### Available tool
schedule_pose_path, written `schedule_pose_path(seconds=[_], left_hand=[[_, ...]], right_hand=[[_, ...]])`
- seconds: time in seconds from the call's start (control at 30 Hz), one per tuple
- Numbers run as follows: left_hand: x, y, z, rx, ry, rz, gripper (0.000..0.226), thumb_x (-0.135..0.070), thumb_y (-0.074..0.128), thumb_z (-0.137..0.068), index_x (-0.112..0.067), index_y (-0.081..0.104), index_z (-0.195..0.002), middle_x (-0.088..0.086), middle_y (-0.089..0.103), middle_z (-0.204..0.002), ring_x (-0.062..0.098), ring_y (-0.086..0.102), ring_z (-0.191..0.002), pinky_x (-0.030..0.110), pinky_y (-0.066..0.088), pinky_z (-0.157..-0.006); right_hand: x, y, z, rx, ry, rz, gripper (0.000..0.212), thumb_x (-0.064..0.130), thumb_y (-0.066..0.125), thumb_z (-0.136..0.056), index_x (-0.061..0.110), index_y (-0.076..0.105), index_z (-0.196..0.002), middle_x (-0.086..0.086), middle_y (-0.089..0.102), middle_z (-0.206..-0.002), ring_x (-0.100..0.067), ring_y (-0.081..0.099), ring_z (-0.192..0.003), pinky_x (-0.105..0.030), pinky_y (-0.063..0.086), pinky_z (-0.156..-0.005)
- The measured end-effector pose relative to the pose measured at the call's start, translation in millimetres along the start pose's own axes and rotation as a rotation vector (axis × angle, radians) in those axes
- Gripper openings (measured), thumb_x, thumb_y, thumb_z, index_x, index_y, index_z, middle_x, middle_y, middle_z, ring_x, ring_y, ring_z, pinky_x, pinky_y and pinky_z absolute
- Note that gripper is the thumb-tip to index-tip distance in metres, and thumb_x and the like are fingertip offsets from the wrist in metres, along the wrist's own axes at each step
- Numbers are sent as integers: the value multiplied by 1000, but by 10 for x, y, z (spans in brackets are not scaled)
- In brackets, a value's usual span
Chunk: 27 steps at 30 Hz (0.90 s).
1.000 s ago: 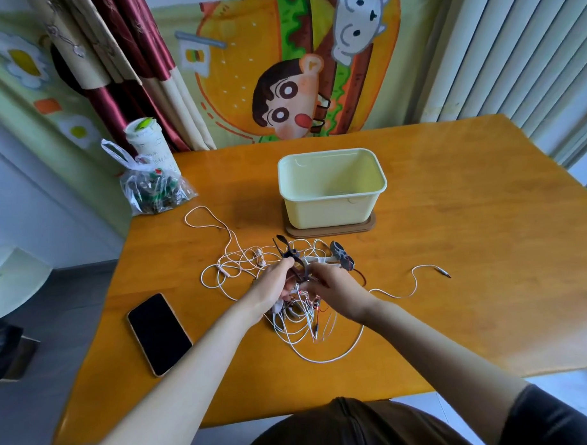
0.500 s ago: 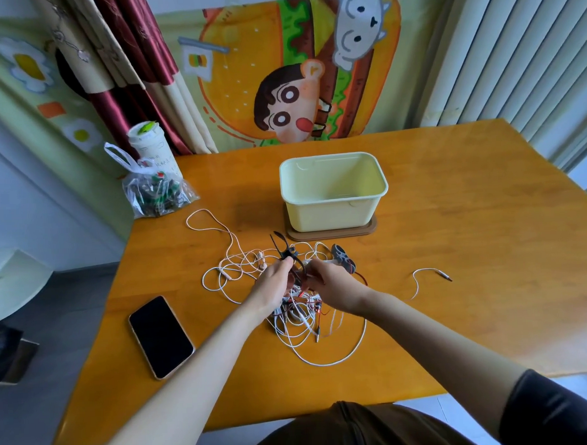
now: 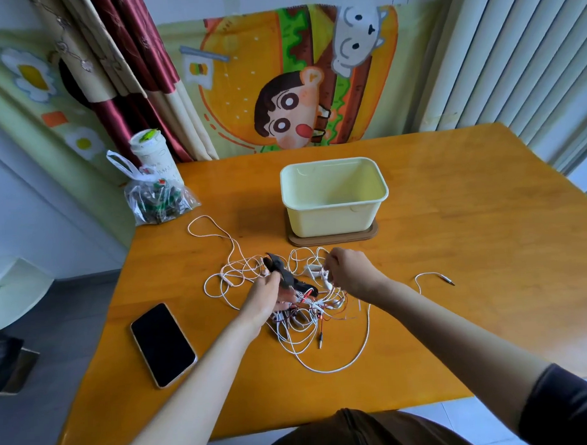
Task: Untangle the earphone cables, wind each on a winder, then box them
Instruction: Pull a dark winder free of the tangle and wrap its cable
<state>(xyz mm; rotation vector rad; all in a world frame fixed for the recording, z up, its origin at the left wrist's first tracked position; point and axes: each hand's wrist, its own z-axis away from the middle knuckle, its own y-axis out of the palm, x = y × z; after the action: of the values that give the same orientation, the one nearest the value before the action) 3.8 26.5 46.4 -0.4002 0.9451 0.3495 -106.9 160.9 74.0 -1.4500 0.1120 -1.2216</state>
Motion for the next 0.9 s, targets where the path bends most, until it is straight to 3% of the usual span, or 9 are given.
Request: schedule_pose_path(seconds=[0.1, 0.27, 0.47, 0.6, 0.73, 0.9], left_hand=[[-12, 38, 64, 73, -62, -51, 33, -26, 26, -105, -12, 52, -90, 10, 64, -80, 20, 65, -72, 30, 55, -76], [-50, 157, 138, 175, -34, -114, 39, -25, 24, -105, -7, 57, -96, 9, 64, -81, 18, 65, -72, 25, 54, -71], [-157, 216, 175, 201, -9, 141, 27, -15, 41, -102, 4, 58, -111, 20, 65, -97, 23, 71, -70, 31, 60, -73], [-201, 258, 215, 189, -6, 193, 22, -16, 41, -102, -6, 61, -106, 15, 65, -88, 22, 68, -64, 32, 60, -66], [-262, 336, 263, 256, -77, 348, 28, -20, 39, -103, 0, 56, -113, 20, 64, -91, 27, 66, -75, 39, 58, -73], [-247, 333, 289, 298, -26, 431, 17, -10, 48, -98, -3, 60, -107, 17, 61, -92, 29, 63, -79, 36, 58, -72]], right_hand=[[55, -71, 4, -70, 27, -267, 18, 8, 35, -100, 5, 52, -94, -9, 64, -85, -14, 57, -65, -20, 47, -56], [287, -136, 50, -227, -160, -512, 25, 14, 37, -101, 18, 53, -81, 5, 64, -74, 1, 52, -55, -11, 40, -55], [167, -15, 102, -137, -99, -310, 22, 16, 46, -97, 14, 61, -82, 4, 62, -74, -12, 54, -67, -18, 39, -59], [124, -1, 105, -173, -49, -263, 15, 17, 52, -94, 12, 65, -91, 6, 57, -75, -12, 51, -69, -7, 37, -53], [95, -21, 110, -158, -38, -236, 12, 21, 59, -91, 10, 64, -92, 1, 60, -82, -14, 54, -77, -6, 38, -56], [137, -41, 93, -195, -26, -240, 10, 20, 55, -93, 13, 58, -85, 1, 58, -79, -11, 52, -68, -9, 39, -53]])
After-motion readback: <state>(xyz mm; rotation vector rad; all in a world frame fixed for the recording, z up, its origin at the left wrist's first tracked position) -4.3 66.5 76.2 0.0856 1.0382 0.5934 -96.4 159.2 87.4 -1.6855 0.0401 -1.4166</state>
